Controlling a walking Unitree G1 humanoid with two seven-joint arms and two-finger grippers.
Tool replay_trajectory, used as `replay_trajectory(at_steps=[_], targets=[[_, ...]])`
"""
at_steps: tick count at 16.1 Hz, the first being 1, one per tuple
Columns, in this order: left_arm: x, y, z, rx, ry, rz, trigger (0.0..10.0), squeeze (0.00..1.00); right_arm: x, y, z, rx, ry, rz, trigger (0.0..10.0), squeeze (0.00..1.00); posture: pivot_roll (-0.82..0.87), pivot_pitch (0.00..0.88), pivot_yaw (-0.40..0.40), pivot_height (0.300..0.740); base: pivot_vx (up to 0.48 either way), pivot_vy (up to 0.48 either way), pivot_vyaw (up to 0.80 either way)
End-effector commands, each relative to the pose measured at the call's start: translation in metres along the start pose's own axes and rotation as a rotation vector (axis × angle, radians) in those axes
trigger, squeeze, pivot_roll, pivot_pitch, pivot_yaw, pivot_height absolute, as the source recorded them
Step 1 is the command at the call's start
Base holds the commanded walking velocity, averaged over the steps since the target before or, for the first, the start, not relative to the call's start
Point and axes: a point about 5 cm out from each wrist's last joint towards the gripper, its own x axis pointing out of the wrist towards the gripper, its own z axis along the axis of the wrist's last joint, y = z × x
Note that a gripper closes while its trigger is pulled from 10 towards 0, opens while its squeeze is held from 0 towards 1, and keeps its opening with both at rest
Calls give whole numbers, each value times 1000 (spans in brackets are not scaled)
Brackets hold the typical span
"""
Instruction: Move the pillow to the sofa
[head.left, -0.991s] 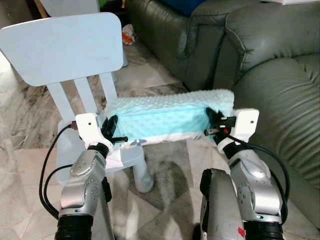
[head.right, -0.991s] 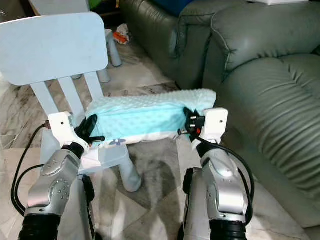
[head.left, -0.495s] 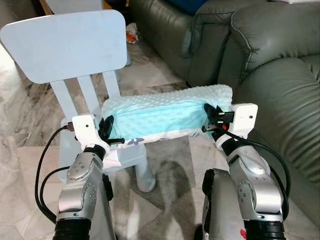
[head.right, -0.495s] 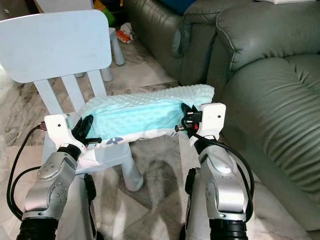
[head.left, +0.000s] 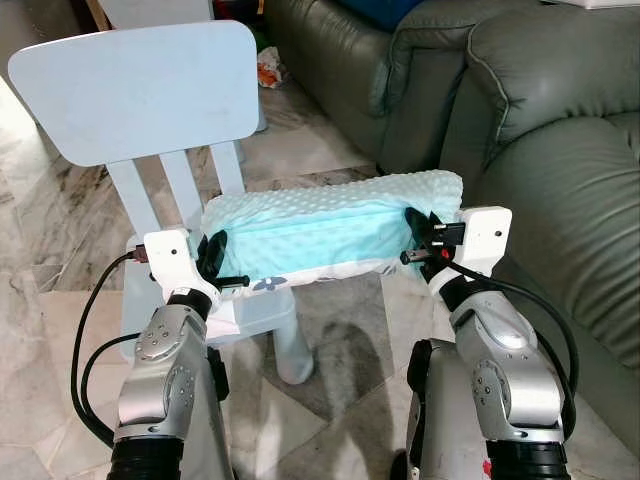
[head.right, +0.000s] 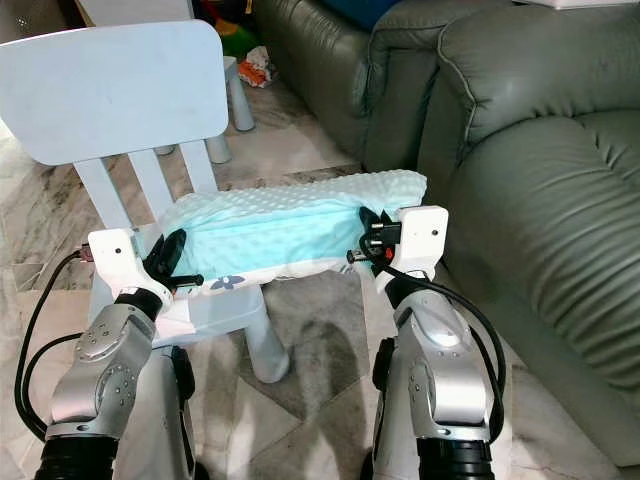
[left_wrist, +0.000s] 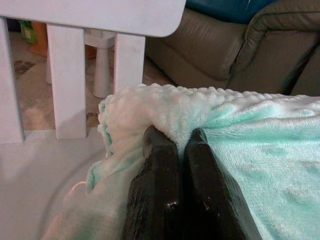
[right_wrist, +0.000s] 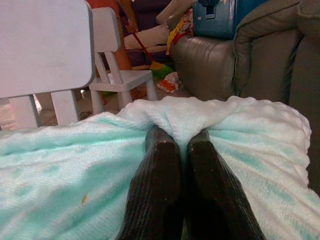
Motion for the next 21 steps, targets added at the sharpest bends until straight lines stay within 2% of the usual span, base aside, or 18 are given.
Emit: replay_trajectory(at_steps=[1, 7, 11, 21], targets=[[0, 1, 4, 11, -17, 5, 10000, 0, 1, 3, 14, -7, -55, 15, 10000, 0, -141, 0, 21, 402, 0, 0, 0], [1, 0, 2, 3, -3, 1, 10000, 0, 1, 3, 13, -1, -48, 12, 10000, 0, -148, 0, 23, 487, 0, 0, 0], [2, 0, 1, 0, 0, 0, 10000, 0, 1, 3, 13, 0, -44, 11, 10000, 0, -148, 0, 22, 522, 0, 0, 0], [4, -1, -2, 5, 22, 6, 10000, 0, 1, 2, 13, 10, -40, 15, 10000, 0, -152, 0, 20, 642, 0, 0, 0]])
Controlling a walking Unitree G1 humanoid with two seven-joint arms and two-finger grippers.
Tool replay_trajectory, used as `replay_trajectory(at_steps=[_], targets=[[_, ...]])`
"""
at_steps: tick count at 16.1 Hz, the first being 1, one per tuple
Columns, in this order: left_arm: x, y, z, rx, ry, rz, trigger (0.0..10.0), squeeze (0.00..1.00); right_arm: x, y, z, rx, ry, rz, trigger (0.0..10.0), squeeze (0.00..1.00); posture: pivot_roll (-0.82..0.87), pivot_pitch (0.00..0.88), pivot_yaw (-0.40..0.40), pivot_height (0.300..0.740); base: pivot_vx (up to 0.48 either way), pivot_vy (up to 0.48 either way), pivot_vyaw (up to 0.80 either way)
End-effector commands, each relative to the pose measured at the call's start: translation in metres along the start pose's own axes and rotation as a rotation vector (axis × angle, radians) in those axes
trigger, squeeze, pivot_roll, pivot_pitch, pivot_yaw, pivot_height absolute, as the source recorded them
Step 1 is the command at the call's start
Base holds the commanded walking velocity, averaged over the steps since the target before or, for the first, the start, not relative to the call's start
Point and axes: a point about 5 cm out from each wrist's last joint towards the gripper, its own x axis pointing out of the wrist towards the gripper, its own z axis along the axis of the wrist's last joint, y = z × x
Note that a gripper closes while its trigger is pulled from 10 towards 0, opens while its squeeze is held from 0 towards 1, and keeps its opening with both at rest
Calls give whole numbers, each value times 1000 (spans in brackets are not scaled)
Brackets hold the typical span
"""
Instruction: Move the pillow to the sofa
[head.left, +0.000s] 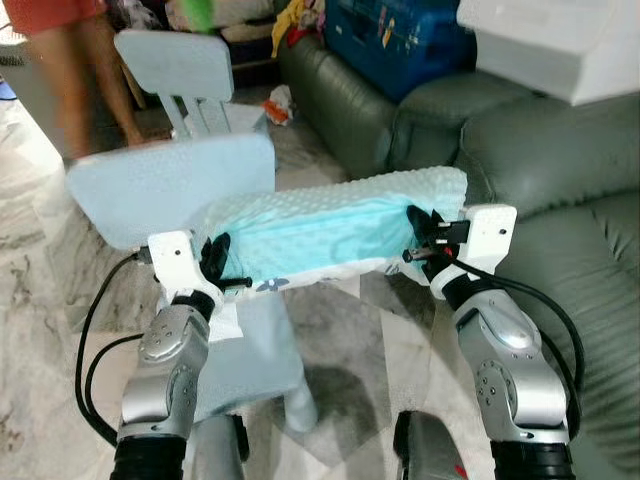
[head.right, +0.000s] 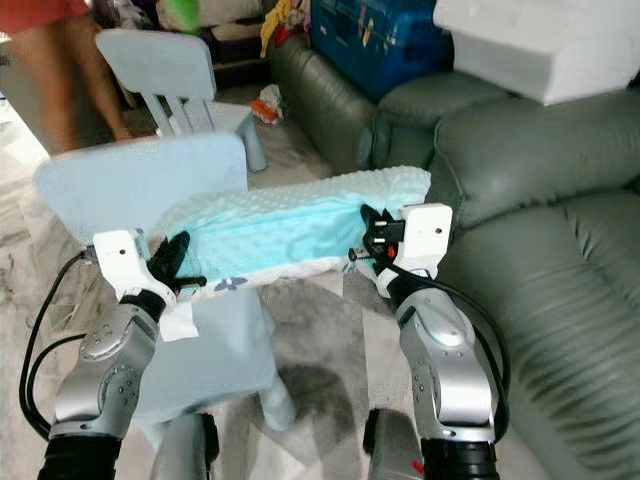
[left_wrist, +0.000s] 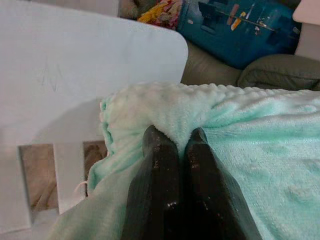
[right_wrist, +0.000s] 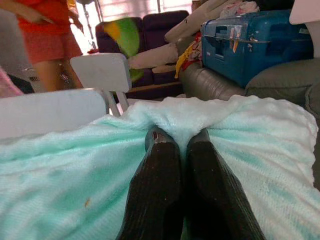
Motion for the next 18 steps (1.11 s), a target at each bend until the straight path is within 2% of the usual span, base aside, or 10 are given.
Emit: replay_trajectory(at_steps=[1, 7, 18], targets=[[2, 2, 0, 15, 11, 17, 10000, 0, 2, 3, 9, -1, -33, 12, 10000, 0, -152, 0, 20, 657, 0, 0, 0], [4, -2, -3, 53, 24, -5, 10000, 0, 4, 2, 13, -4, -44, 12, 10000, 0, -158, 0, 18, 740, 0, 0, 0], [5, -1, -6, 77, 43, 9, 10000, 0, 5, 4, 15, 6, -45, 17, 10000, 0, -153, 0, 20, 740, 0, 0, 0]])
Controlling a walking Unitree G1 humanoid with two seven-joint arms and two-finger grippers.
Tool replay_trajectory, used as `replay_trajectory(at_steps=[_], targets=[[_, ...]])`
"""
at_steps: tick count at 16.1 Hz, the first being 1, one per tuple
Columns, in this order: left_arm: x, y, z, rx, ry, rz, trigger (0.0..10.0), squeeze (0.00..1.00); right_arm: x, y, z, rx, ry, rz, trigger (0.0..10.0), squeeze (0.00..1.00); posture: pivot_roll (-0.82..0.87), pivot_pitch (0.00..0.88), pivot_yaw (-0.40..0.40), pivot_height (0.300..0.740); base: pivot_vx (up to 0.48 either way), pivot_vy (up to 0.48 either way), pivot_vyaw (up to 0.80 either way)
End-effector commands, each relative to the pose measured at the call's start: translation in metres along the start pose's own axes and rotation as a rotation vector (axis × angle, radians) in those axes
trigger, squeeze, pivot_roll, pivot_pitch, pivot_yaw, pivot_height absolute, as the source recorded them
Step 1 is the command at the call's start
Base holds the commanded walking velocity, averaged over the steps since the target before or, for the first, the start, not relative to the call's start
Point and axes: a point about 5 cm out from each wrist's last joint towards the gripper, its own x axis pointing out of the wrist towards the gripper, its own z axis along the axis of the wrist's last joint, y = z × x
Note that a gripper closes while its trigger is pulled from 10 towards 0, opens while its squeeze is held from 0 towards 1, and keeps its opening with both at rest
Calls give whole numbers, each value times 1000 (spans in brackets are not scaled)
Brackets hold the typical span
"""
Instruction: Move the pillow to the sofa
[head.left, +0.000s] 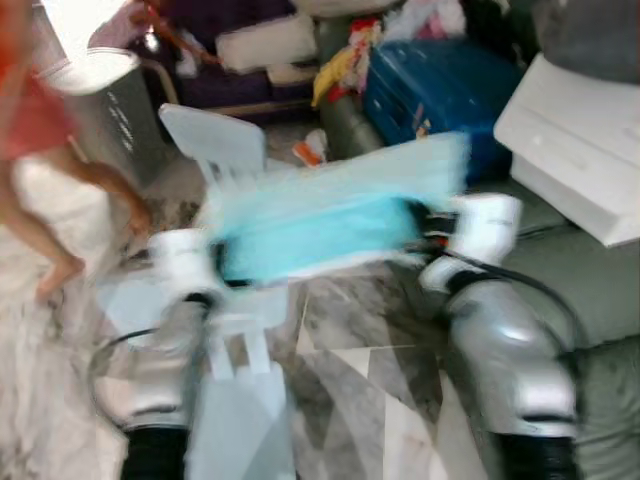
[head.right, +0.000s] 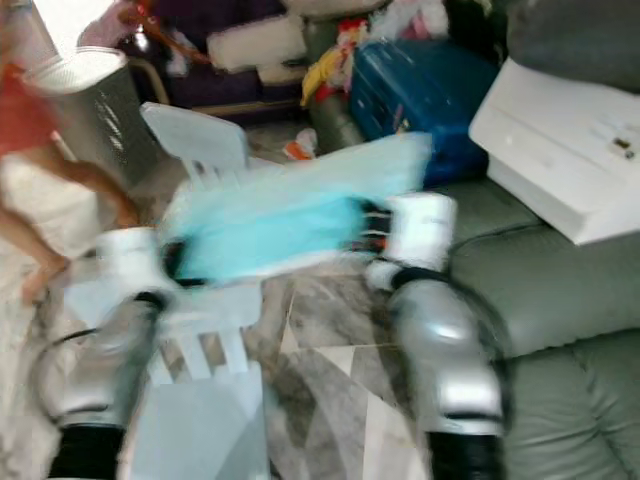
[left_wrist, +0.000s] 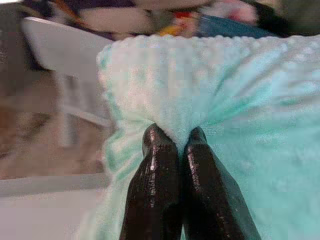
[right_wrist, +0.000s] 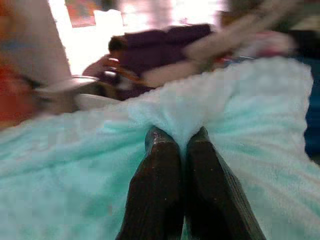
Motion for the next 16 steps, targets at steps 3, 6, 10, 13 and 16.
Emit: replay_trajectory(at_steps=[3, 6, 10, 13, 16], targets=[[-4, 18, 3, 19, -2, 56, 10000, 0, 5, 14, 7, 12, -35, 47, 10000, 0, -152, 0, 20, 740, 0, 0, 0], [-4, 19, 2, 25, 5, 71, 10000, 0, 4, 14, 6, 15, -31, 50, 10000, 0, -153, 0, 20, 740, 0, 0, 0], [-4, 19, 1, 11, 30, 77, 10000, 0, 4, 13, 5, 15, -17, 41, 10000, 0, -153, 0, 17, 740, 0, 0, 0], [-3, 21, 1, -14, 27, 81, 10000, 0, 4, 13, 3, 22, -4, 37, 10000, 0, -158, 0, 17, 740, 0, 0, -208], [-5, 19, -1, -34, 38, 74, 10000, 0, 3, 13, 2, 17, 9, 38, 10000, 0, -160, 0, 17, 740, 0, 0, -796]])
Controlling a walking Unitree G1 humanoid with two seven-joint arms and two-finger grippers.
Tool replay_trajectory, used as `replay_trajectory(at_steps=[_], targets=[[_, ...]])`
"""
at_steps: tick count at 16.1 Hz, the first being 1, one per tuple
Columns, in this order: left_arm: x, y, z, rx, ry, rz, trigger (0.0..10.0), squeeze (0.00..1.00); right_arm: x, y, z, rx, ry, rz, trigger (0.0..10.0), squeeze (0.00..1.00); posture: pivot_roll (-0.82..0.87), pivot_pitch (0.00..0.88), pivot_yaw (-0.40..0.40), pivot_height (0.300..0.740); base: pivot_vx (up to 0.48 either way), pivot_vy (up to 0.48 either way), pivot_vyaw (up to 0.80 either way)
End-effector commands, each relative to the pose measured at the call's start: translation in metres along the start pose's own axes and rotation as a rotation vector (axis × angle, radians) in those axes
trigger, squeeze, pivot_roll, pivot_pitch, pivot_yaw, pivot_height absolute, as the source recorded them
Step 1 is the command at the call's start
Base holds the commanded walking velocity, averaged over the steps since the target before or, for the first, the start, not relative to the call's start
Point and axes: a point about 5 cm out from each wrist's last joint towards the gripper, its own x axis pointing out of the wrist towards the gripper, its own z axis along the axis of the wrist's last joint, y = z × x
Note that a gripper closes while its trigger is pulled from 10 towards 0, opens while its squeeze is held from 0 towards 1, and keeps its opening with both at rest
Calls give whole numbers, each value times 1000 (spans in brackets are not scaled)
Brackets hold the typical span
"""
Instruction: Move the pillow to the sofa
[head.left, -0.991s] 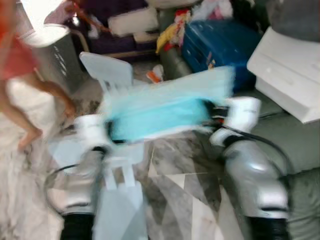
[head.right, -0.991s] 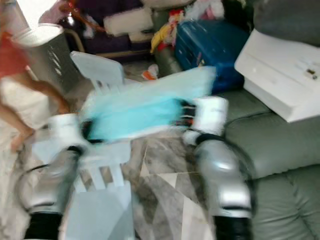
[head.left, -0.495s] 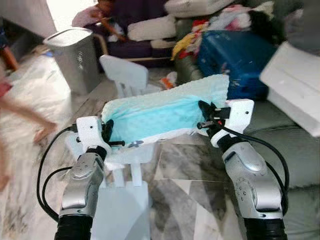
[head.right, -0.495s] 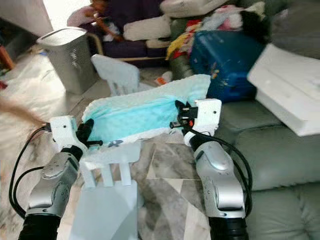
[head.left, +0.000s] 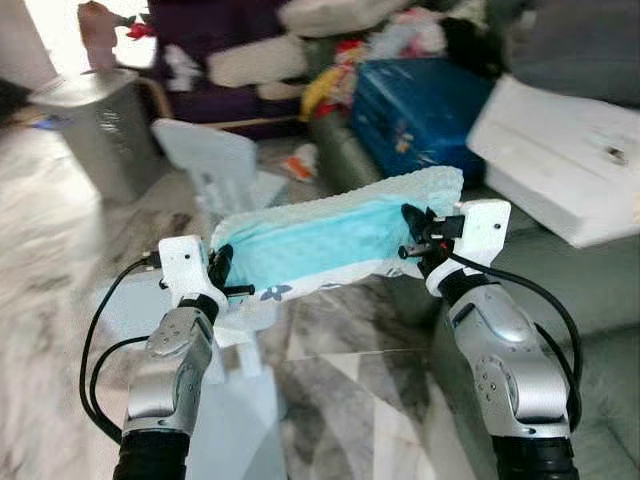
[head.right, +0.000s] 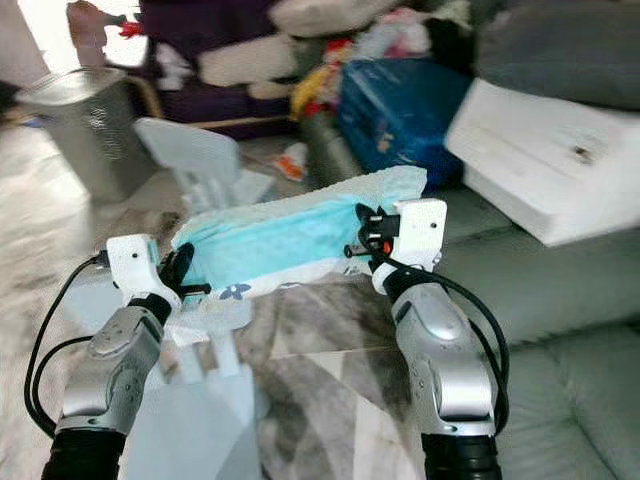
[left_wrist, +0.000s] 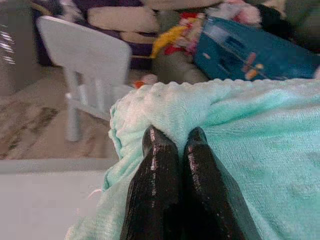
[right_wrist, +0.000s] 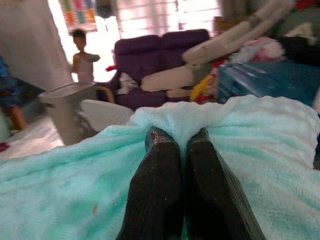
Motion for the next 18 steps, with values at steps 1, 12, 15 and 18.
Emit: replay_trajectory(at_steps=[1, 12, 15, 18], targets=[[0, -1, 4, -7, -5, -7, 10000, 0, 0, 0, 7, -1, -26, 1, 10000, 0, -160, 0, 17, 740, 0, 0, -788], [-6, -2, 1, -33, 13, -33, 10000, 0, -4, 1, 3, 3, -3, 6, 10000, 0, -159, 0, 13, 740, 0, 0, -792], [-6, -7, 3, -2, 2, -62, 10000, 0, -5, 1, 3, 5, -3, 5, 10000, 0, -162, 0, 15, 740, 0, 0, -419], [-6, -3, 1, -30, 15, -32, 10000, 0, -6, 0, 3, 3, -1, 2, 10000, 0, -166, 0, 16, 740, 0, 0, 0]])
